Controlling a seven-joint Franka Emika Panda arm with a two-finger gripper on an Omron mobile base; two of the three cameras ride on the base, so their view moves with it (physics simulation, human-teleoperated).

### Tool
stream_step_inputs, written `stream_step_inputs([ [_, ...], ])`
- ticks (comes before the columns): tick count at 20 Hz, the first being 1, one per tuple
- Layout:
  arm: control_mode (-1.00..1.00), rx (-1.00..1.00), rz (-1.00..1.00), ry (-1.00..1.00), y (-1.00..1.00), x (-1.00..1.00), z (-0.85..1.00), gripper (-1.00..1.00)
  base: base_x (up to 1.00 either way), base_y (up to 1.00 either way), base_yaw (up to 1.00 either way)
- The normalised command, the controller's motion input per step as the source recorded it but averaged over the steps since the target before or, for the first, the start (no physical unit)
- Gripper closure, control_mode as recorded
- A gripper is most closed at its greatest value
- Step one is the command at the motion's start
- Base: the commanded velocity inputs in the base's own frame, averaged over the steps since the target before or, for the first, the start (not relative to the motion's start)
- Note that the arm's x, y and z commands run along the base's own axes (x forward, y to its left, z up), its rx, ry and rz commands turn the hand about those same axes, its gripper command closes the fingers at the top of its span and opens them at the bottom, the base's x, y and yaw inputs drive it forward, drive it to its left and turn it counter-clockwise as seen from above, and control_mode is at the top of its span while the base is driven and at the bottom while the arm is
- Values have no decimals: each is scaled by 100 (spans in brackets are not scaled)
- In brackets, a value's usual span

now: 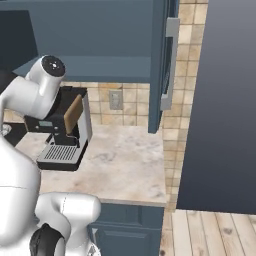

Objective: Sort all alcoholic drinks to one cabinet, and non-alcoholic drinks to the other.

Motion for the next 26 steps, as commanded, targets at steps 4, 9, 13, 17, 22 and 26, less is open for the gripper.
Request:
stream_step_inputs([
  [4,-100,5,-5,-3,0,-28,30,100,0,0,0],
  [9,-100,5,-10,0,0,-18,22,100,0,0,0],
  [13,-100,5,-16,0,-2,-2,15,100,0,0,0],
  [17,-100,6,-16,0,-4,0,24,100,0,0,0],
  [22,-100,5,-11,0,-12,0,33,100,0,0,0],
  [26,-100,6,-6,0,-21,0,35,100,0,0,0],
])
